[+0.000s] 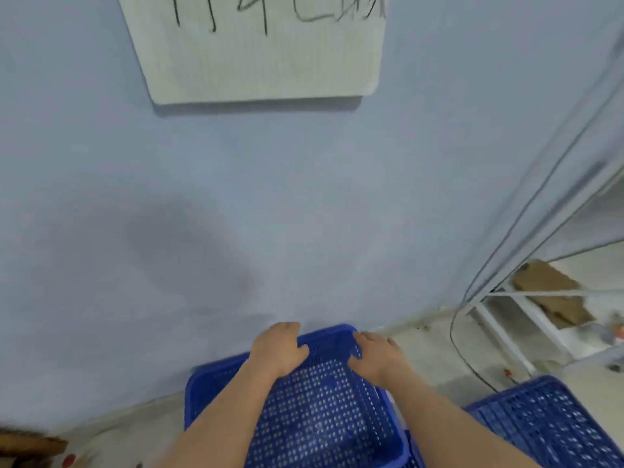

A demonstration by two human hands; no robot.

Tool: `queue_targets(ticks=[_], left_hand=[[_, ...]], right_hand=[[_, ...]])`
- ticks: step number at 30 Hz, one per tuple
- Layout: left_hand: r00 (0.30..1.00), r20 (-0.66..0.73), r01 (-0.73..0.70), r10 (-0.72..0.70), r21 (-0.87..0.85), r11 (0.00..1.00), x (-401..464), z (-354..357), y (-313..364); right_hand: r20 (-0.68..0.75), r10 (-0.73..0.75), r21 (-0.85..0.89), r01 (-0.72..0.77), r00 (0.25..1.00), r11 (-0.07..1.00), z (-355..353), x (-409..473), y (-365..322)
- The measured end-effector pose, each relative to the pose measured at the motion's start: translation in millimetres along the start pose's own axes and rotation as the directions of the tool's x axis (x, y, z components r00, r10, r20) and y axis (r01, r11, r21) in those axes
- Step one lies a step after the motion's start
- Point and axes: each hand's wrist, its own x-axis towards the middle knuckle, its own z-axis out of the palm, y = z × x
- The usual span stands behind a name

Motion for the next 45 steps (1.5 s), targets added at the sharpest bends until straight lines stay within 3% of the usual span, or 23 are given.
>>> queue_targets(ticks=[9,17,25,31,38,45], left_hand=[[0.925,0.074,-0.379,0.374,0.287,0.880,-62,-90,146],[0.764,0.152,-0.643,0.627,0.254,0.722,-149,-85,319],[0.644,0.157,-0.756,0.749,0.277,0.593,-262,-39,448],[0.512,0.215,-0.831,0.831,0.367,0.417,-378,29,524],[0.397,0.258,-0.844,0.881,0.481,0.239,-464,92,585],[0.334,0.337,-0.879,0.880,0.449,0.161,-489,144,629]], right_hand=[[-0.139,0.311,0.126,-0.294,0.940,0.947,-86,-169,62],[-0.221,0.594,0.300,-0.525,0.774,0.796,-95,-335,155],[-0.304,0.731,0.386,-0.623,0.611,0.681,-75,-516,226],[-0.330,0.814,0.444,-0.683,0.477,0.580,-38,-639,264],[-0.268,0.870,0.447,-0.747,0.413,0.492,15,-738,291],[-0.187,0.925,0.493,-0.783,0.331,0.380,56,-779,318]])
